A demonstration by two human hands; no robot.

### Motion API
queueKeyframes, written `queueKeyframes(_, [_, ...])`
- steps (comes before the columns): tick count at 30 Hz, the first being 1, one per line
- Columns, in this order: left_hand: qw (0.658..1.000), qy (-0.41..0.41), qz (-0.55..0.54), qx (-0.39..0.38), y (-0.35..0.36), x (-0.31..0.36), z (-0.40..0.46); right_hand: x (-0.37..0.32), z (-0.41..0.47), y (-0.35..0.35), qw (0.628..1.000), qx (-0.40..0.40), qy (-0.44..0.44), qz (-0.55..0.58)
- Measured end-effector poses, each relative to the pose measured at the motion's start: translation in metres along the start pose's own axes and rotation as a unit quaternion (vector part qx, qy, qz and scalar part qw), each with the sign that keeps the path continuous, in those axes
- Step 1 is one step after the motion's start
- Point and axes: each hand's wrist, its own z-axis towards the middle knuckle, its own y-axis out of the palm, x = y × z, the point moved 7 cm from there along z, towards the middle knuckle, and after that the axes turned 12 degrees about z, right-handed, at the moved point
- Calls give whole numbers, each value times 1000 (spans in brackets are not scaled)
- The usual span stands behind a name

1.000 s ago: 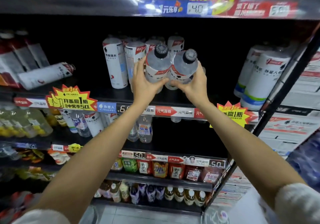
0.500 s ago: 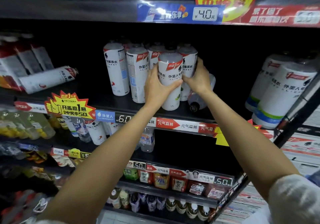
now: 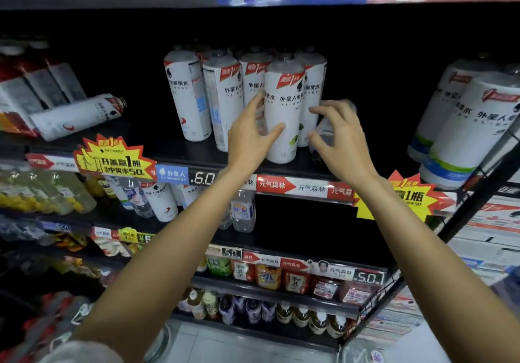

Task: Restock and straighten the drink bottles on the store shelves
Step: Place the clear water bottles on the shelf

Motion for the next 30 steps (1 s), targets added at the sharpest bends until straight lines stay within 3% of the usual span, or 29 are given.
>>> queueKeyframes(5, [999, 46, -6, -19, -36, -24, -50, -34, -57, 18, 997, -17, -77, 20])
queueKeyframes(9, [970, 199, 137, -4, -64, -53, -102, -50, -102, 52, 992, -12, -118, 53])
queueKeyframes(11, [955, 233, 182, -16, -70, -78, -122, -48, -120, 78, 992, -30, -103, 63])
queueKeyframes(14, [961, 169, 202, -89, -67, -133, -134, -34, -139, 126, 994, -69, -43, 68])
queueKeyframes(17, [966, 25, 187, -178, -38, -195, -137, -6, -149, 167, 993, -69, 39, 85])
queueKeyframes(20, [976, -83, 115, -165, -10, -234, -127, 21, -147, 197, 981, -54, 145, 115])
queueKeyframes(24, [983, -101, 70, -139, 27, -261, -97, 53, -133, 235, 955, -51, 244, 162])
queueKeyframes(30, [988, -69, 33, -134, 61, -280, -75, 88, -112, 277, 940, -37, 253, 225])
